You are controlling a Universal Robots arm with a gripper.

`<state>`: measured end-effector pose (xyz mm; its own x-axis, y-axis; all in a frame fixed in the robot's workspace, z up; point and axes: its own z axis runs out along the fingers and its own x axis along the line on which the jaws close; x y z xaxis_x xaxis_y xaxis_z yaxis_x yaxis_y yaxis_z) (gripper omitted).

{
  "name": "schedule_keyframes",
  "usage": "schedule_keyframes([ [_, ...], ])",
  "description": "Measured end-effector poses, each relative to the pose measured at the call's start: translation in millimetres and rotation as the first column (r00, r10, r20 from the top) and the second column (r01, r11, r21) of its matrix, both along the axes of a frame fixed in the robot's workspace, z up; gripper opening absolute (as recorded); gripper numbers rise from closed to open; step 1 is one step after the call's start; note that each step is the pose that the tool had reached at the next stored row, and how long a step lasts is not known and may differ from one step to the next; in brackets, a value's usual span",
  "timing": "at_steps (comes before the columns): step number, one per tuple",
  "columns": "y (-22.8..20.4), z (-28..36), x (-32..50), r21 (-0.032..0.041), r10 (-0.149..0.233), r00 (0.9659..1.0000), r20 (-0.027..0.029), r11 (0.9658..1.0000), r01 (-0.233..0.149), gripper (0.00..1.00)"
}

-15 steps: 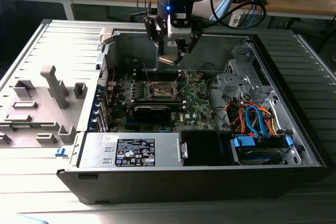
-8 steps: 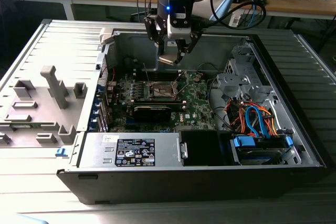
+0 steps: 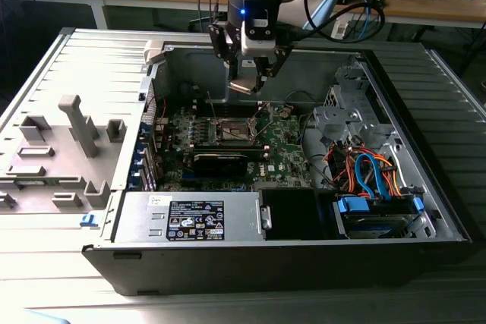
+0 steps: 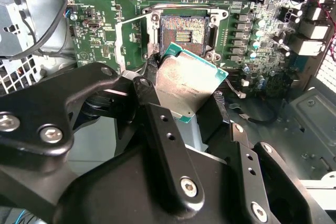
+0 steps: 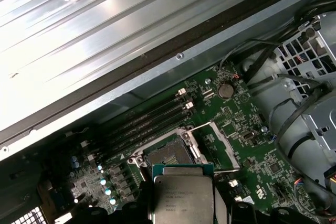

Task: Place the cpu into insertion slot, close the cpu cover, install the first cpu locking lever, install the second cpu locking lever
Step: 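Place the cpu into insertion slot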

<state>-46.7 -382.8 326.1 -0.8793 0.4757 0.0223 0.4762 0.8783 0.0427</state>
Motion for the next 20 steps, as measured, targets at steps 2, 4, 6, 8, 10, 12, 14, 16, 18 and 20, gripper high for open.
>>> schedule_keyframes([
  [2, 0.0, -0.1, 0.0, 0.0000, -0.005, 1.0000, 0.0000, 1.0000, 0.005, 0.55],
  [4, 0.0, -0.2, 0.0, 0.0000, -0.009, 1.0000, 0.0000, 1.0000, 0.009, 0.55],
  [6, 0.0, -0.2, 0.0, 0.0000, -0.013, 0.9999, 0.0000, 0.9999, 0.013, 0.55],
  [8, 0.0, -0.3, 0.0, 0.0000, -0.017, 0.9999, 0.0000, 0.9999, 0.017, 0.55],
  [10, 0.0, -0.4, 0.0, 0.0000, -0.022, 0.9998, 0.0000, 0.9998, 0.022, 0.55],
  [12, 0.0, -0.5, 0.0, 0.0000, -0.027, 0.9996, 0.0000, 0.9996, 0.027, 0.55],
  [14, 0.0, -0.5, 0.0, 0.0001, -0.032, 0.9995, 0.0000, 0.9995, 0.032, 0.55],
  [16, 0.0, -0.6, 0.0, 0.0000, -0.038, 0.9993, 0.0000, 0.9993, 0.038, 0.55],
  [18, 0.0, -0.8, 0.0, 0.0001, -0.047, 0.9989, 0.0000, 0.9989, 0.047, 0.55],
  [20, 0.0, -0.9, 0.0, 0.0001, -0.053, 0.9986, 0.0001, 0.9986, 0.053, 0.55],
])
